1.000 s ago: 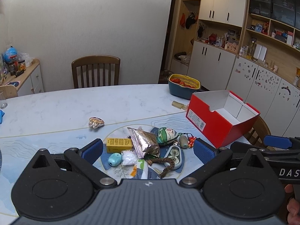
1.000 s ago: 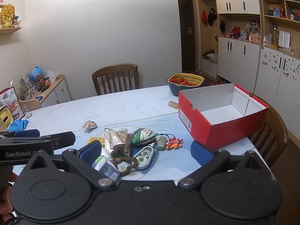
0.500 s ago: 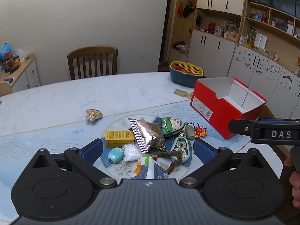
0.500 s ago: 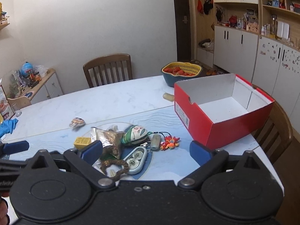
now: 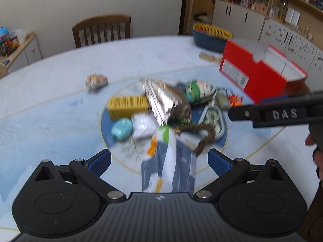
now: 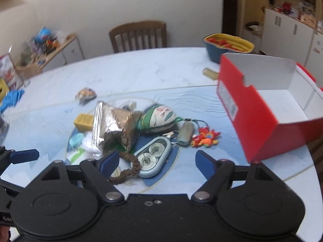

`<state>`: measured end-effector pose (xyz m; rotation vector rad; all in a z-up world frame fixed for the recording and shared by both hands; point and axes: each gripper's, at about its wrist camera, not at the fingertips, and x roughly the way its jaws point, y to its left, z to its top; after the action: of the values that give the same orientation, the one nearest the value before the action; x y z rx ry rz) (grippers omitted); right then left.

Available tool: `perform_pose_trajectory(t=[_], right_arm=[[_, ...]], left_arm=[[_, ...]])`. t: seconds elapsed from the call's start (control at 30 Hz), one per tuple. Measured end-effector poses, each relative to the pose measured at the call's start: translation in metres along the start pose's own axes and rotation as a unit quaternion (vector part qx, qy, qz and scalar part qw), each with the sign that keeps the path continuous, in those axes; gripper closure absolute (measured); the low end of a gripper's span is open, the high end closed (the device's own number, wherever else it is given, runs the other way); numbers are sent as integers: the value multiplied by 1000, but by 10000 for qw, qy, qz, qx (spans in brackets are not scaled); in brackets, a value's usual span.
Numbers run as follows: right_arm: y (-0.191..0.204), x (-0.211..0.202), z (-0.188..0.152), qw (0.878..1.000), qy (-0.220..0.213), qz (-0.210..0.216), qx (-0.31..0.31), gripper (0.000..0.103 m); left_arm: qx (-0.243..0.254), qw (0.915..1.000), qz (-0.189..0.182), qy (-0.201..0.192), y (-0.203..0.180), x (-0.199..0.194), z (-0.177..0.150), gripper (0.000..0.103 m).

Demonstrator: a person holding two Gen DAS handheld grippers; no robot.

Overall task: Organize objects
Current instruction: 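Grasp the white-blue plastic bag with the left tool while the right tool grasps the brown bead bracelet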

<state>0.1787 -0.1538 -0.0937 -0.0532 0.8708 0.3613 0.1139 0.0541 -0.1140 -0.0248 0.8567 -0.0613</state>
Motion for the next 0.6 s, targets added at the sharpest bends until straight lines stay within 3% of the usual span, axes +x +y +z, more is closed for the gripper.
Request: perform_pose_trajectory(t=[0.2,0.33,0.6], right_arm=[[14,29,-2,9990,365,78,-230,34],[25,42,-4,9981,480,38,-385,48],[33,52,-2,9974,620,-4,-371,74]], left_arm=[[165,9997,11,189,-4,16,-11,5],[256,9994,-31,246,-5,21,-15,12],[387,9987,-182,284,-4,27,-20,42]])
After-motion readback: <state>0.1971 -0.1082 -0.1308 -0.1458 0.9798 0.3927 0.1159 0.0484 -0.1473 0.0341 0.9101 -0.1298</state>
